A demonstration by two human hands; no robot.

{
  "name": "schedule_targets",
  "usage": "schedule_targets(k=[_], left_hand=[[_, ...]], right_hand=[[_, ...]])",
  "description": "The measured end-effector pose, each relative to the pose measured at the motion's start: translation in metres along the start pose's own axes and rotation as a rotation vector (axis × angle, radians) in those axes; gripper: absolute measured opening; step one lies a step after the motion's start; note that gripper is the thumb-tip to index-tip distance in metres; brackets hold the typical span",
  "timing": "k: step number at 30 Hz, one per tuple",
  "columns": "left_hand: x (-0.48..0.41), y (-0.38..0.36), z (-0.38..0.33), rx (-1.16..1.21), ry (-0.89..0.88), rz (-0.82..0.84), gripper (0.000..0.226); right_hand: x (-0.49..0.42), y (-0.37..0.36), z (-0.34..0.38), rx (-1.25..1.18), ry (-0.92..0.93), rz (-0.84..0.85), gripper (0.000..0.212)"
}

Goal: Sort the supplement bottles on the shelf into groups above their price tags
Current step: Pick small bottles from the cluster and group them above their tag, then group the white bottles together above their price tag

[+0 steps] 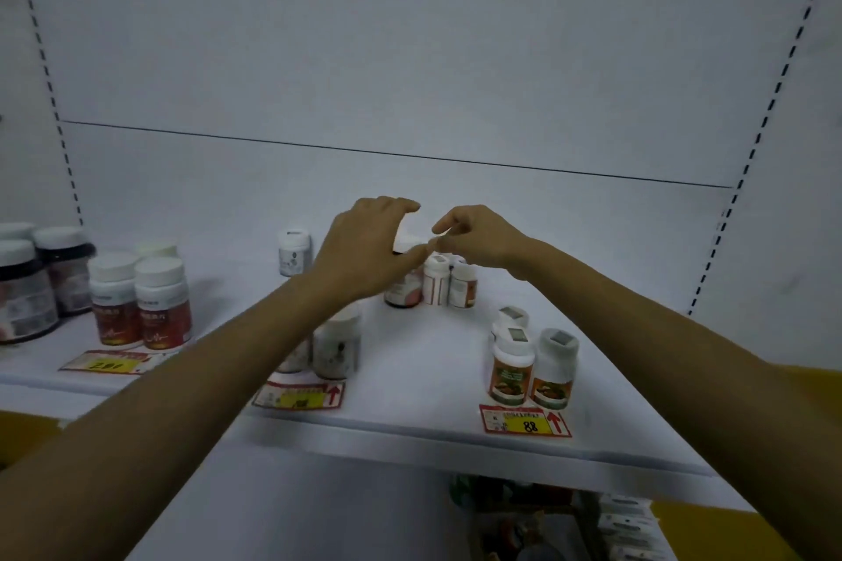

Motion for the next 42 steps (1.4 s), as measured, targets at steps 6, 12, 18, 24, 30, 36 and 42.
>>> schedule_targets(k=[6, 12, 18, 24, 30, 36, 42], left_hand=[[-0.006, 0.008, 0.096, 0.036, 0.132, 0.161, 0.06], [-0.01, 0.003, 0.16, -0.138, 0.016, 0.423, 0.056], [-0.013, -0.005, 0.211, -0.23, -0.043, 0.55, 0.056], [-0.019, -0.01, 0.235, -0.245, -0.094, 0.583, 0.056], [-0.023, -0.01, 0.243, -0.227, -0.142, 0.573, 0.053], [-0.019, -0.014, 0.246, -0.187, -0.161, 0.571, 0.053], [-0.026, -0.014, 0.237, -0.204, -0.134, 0.522, 0.059]], right_hand=[[-0.055, -0.05, 0.056, 0.097, 0.115, 0.04, 0.034], [-0.121, -0.125, 0.087, 0.324, 0.154, 0.159, 0.044], [-0.184, -0.187, 0.075, 0.565, 0.097, 0.234, 0.054], [-0.227, -0.227, 0.055, 0.7, 0.076, 0.282, 0.063], [-0.244, -0.249, 0.031, 0.794, 0.022, 0.361, 0.058], [-0.253, -0.245, 0.019, 0.744, 0.013, 0.278, 0.05], [-0.236, -0.223, 0.036, 0.698, 0.053, 0.236, 0.049]])
Point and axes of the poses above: each hand's wrist, its own x-axis away from the middle knuckle, its own y-axis out of the back of the hand, z = x × y, the point moved 8 cm from there along -x, towards the middle knuckle, and after that the axes turned 9 degrees about -x, right-handed, at the moved point
